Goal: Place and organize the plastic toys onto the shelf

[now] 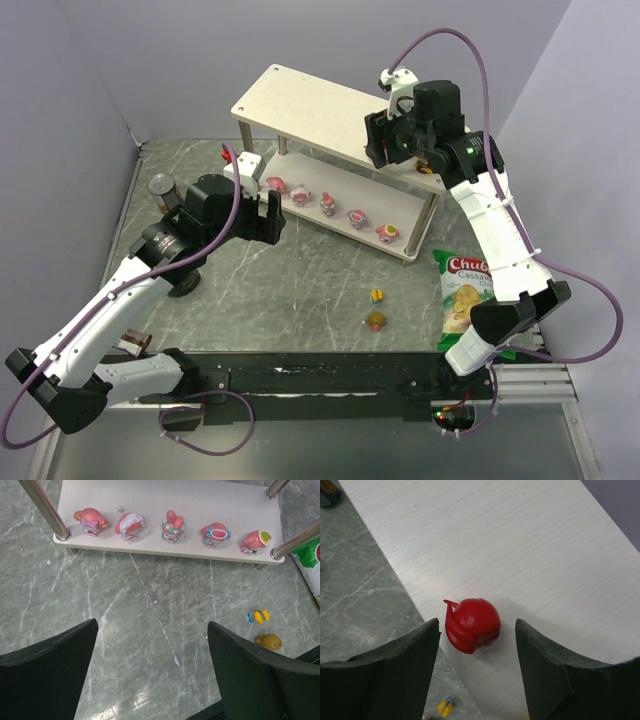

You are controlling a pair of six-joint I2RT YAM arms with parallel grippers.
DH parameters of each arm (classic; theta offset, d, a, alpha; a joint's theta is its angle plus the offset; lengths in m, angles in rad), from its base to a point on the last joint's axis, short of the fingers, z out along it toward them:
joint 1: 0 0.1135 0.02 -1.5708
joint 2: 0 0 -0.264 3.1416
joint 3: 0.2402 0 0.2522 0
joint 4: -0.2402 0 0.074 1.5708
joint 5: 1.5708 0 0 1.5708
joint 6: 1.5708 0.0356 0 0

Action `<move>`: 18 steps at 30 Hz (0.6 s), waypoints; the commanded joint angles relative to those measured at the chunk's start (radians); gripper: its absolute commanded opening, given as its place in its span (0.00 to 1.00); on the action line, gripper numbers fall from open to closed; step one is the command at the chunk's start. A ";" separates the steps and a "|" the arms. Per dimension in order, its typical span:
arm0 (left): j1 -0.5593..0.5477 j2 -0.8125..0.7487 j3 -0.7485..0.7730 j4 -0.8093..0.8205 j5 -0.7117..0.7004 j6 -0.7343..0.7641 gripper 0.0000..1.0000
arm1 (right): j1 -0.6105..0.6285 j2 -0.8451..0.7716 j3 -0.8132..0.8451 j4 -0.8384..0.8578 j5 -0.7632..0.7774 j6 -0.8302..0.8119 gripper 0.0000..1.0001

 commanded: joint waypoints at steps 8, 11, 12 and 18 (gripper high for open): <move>0.008 0.006 0.010 0.020 0.012 -0.020 0.96 | 0.007 -0.139 -0.097 0.149 -0.006 -0.022 1.00; 0.007 0.005 0.010 0.020 0.016 -0.020 0.96 | 0.007 -0.171 -0.108 0.191 -0.002 -0.022 1.00; 0.007 0.003 0.012 0.021 0.016 -0.020 0.96 | 0.008 -0.174 -0.100 0.182 0.000 -0.022 1.00; 0.007 -0.005 0.004 0.027 0.030 -0.024 0.96 | 0.007 -0.217 -0.063 0.172 -0.020 0.003 1.00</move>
